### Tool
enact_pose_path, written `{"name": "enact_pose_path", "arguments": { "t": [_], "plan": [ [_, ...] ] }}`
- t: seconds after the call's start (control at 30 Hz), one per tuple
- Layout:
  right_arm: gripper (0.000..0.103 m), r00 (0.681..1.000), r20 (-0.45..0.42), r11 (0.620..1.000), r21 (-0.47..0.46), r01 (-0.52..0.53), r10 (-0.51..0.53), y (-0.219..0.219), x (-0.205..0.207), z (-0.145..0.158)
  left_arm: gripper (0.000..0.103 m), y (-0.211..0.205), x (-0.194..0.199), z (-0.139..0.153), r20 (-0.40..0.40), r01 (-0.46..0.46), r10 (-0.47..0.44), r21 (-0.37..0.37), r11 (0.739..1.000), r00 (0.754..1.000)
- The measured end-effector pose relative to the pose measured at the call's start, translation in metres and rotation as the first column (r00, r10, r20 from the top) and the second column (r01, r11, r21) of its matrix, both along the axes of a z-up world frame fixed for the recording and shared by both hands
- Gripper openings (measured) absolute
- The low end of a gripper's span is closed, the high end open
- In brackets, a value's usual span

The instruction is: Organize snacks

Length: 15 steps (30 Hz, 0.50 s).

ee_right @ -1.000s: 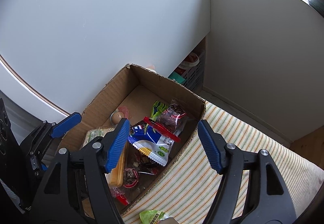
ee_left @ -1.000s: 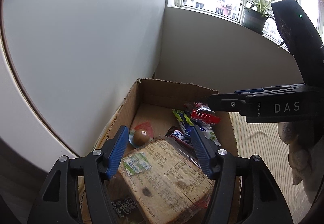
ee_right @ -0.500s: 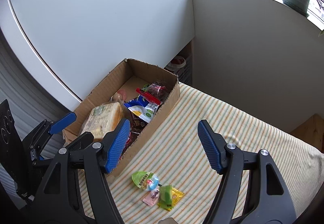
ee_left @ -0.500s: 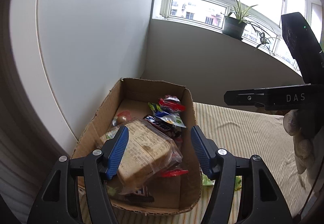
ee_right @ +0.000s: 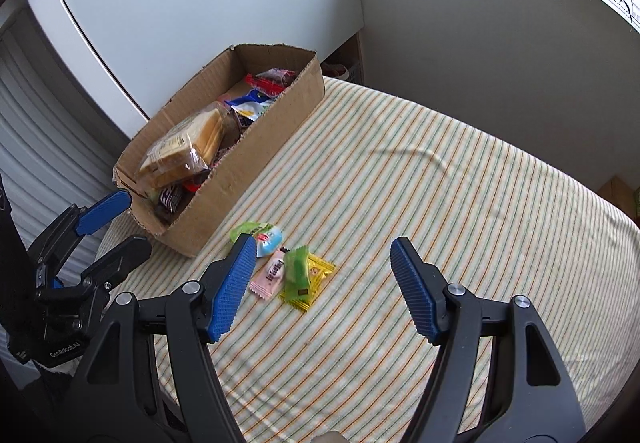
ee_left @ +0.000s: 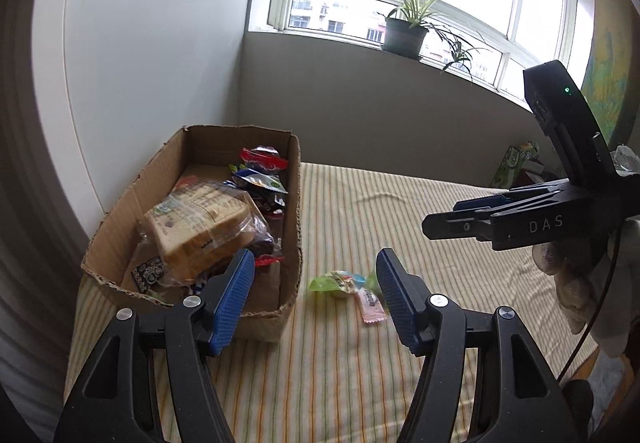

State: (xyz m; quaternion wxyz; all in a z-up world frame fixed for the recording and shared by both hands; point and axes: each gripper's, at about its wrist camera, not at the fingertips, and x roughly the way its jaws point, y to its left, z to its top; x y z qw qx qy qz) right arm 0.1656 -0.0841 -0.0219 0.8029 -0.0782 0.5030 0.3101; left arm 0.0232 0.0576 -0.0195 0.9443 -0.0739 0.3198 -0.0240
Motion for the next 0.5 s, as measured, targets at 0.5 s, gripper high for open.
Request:
{"name": "enact_pose_path", "arguments": {
  "t": [0.5],
  "plan": [
    [0.036, 0.994, -0.072, 0.996, -0.025, -0.089, 0.087, 0.061, 0.017, -0.036, 0.057, -0.021, -0.018, -0.037, -0.091, 0.1, -0.101, -0.017, 0.995, 0.991]
  ]
}}
